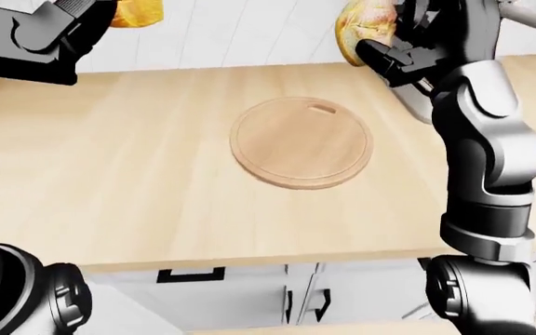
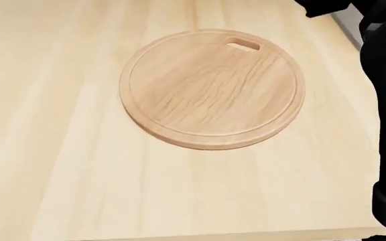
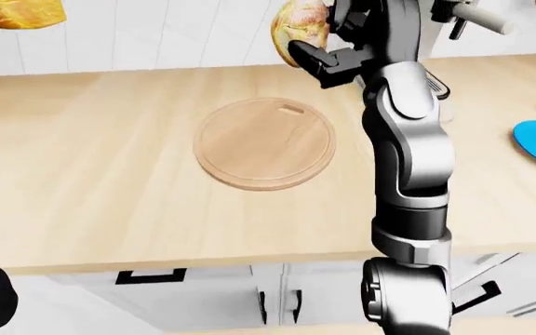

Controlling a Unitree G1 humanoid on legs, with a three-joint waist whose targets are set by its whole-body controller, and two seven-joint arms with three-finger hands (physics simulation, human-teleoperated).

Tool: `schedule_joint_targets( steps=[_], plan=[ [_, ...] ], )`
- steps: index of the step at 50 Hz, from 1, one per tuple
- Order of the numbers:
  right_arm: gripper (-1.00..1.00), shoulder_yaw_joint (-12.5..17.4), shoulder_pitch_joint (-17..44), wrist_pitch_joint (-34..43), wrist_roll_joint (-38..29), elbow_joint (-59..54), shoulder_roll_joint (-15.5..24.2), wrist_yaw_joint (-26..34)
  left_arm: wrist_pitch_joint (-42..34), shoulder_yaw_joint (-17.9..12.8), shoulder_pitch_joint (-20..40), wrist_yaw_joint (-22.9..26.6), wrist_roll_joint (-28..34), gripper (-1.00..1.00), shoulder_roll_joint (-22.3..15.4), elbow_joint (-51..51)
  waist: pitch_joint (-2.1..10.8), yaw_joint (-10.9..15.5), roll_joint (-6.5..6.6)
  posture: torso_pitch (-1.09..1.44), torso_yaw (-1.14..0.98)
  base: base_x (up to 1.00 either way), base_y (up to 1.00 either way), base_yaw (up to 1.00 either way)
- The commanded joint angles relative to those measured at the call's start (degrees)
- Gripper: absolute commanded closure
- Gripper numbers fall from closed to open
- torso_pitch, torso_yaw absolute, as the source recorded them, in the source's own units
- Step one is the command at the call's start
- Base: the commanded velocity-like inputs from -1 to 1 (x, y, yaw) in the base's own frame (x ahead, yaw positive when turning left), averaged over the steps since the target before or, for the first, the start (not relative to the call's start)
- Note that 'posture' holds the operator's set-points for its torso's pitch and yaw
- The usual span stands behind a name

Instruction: Place all breads on the cutting board.

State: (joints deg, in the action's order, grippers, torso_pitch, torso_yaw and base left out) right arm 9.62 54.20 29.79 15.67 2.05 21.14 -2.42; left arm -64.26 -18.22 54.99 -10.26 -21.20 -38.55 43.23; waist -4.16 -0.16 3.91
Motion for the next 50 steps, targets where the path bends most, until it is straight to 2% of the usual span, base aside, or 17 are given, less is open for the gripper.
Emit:
schedule_joint_targets(
  steps=[1, 6, 12, 14, 16, 17, 19, 24, 27, 30, 31, 34, 37, 39, 40, 44, 50],
  plan=[
    [1.00, 1.37, 2.35, -1.98, -0.03, 1.33, 0.91, 0.09, 2.55, -0.94, 1.94, -0.70, 1.12, 1.00, -0.52, 0.68, 1.65, -0.63, 0.03, 0.00, 0.00, 0.00, 0.00, 0.00],
    [1.00, 0.47, 2.31, -1.32, -0.87, -0.01, 0.13, 1.33, 2.64, -0.86, 1.84, -0.27, 1.72, 1.00, -0.15, 0.64, 0.18, -1.02, -1.40, 0.00, 0.00, 0.00, 0.00, 0.00],
    [1.00, 0.75, 2.20, -1.28, -0.90, 0.19, -0.16, 2.01, 2.82, -0.77, 1.74, -0.03, 2.15, 1.00, 0.11, 0.57, 0.23, -0.21, -3.29, 0.00, 0.00, 0.00, 0.00, 0.00],
    [1.00, 0.82, 2.21, -0.97, -0.83, 0.53, -0.15, 2.07, 2.78, -0.72, 1.79, 0.05, 2.29, 1.00, 0.17, 0.61, 0.52, 0.35, -4.50, 0.00, 0.00, 0.00, 0.00, 0.00],
    [1.00, 0.84, 2.19, -0.81, -0.83, 0.73, -0.10, 2.15, 2.44, -0.85, 1.94, 0.14, 2.29, 1.00, 0.15, 0.84, 0.97, 1.10, -6.57, 0.00, 0.00, 0.00, 0.00, 0.00],
    [1.00, 0.88, 2.19, -0.91, -0.85, 0.60, -0.11, 2.18, 2.33, -0.90, 1.99, 0.16, 2.29, 1.00, 0.15, 0.92, 0.53, 0.91, -4.69, 0.00, 0.00, 0.00, 0.00, 0.00],
    [1.00, 0.70, 2.23, -1.00, -1.05, 0.31, -0.17, 2.23, 2.29, -0.98, 1.97, 0.25, 2.35, 1.00, 0.11, 0.98, 1.17, 0.83, -4.63, 0.00, 0.00, 0.00, 0.00, 0.00],
    [1.00, -0.77, 3.65, 0.48, -2.60, -4.32, -0.83, 3.91, 3.20, -0.33, 1.34, 0.37, 3.25, 1.00, 0.47, 0.38, 1.48, 0.34, -3.66, 0.00, 0.00, 0.00, 0.00, 0.00],
    [1.00, -3.04, 6.51, -0.51, -6.00, -11.83, -1.09, 7.10, 3.89, 0.46, 1.25, 0.77, 4.34, 1.00, 1.10, -0.19, 1.65, -0.02, -3.34, 0.00, 0.00, 0.00, 0.00, 0.00],
    [1.00, -4.50, 13.17, -0.38, -10.23, -19.42, -1.04, 10.10, 3.89, 0.16, 1.27, 1.37, 5.03, 1.00, 1.37, -0.29, 1.90, -0.43, -3.07, 0.00, 0.00, 0.00, 0.00, 0.00],
    [1.00, -4.09, 16.04, -0.51, -10.78, -23.36, -1.65, 10.47, 3.90, -0.05, 1.27, 1.51, 5.18, 1.00, 1.38, -0.37, 1.93, -0.53, -2.97, 0.00, 0.00, 0.00, 0.00, 0.00],
    [1.00, -6.83, 23.49, -5.24, -16.62, -38.00, -2.89, 12.66, 3.91, -0.04, 1.14, 1.65, 5.79, 1.00, 1.30, -0.72, 1.79, -0.84, -2.58, 0.00, 0.00, 0.00, 0.00, 0.00],
    [1.00, -6.83, 27.47, -7.27, -19.51, -45.60, -4.42, 15.00, 3.74, -1.01, 1.27, 2.00, 5.82, 1.00, 1.02, -1.04, 1.71, -1.12, -2.29, 0.00, 0.00, 0.00, 0.00, 0.00],
    [1.00, -7.01, 30.07, -7.48, -21.36, -50.26, -5.09, 15.82, 2.44, -2.94, 3.09, 1.72, 3.19, 1.00, 2.68, -0.51, 1.70, -1.18, -2.27, 0.00, 0.00, 0.00, 0.00, 0.00],
    [1.00, -7.20, 31.44, -8.11, -22.51, -53.05, -5.22, 16.05, 2.22, -2.19, 2.78, 1.45, 3.43, 1.00, 1.29, -0.23, 1.72, -1.22, -2.29, 0.00, 0.00, 0.00, 0.00, 0.00],
    [1.00, -7.26, 36.29, -9.95, -25.68, -62.71, -5.86, 16.66, 3.77, -1.95, 1.23, 0.95, 3.04, 1.00, 0.97, -1.14, 1.57, -1.30, -2.12, 0.00, 0.00, 0.00, 0.00, 0.00],
    [1.00, -7.13, 39.45, -12.29, -29.58, -71.08, -8.80, 13.81, 3.71, -2.51, 0.99, 0.38, 2.21, 1.00, 0.07, -0.70, 1.68, -1.24, -1.70, 0.00, 0.00, 0.00, 0.00, 0.00]
  ],
)
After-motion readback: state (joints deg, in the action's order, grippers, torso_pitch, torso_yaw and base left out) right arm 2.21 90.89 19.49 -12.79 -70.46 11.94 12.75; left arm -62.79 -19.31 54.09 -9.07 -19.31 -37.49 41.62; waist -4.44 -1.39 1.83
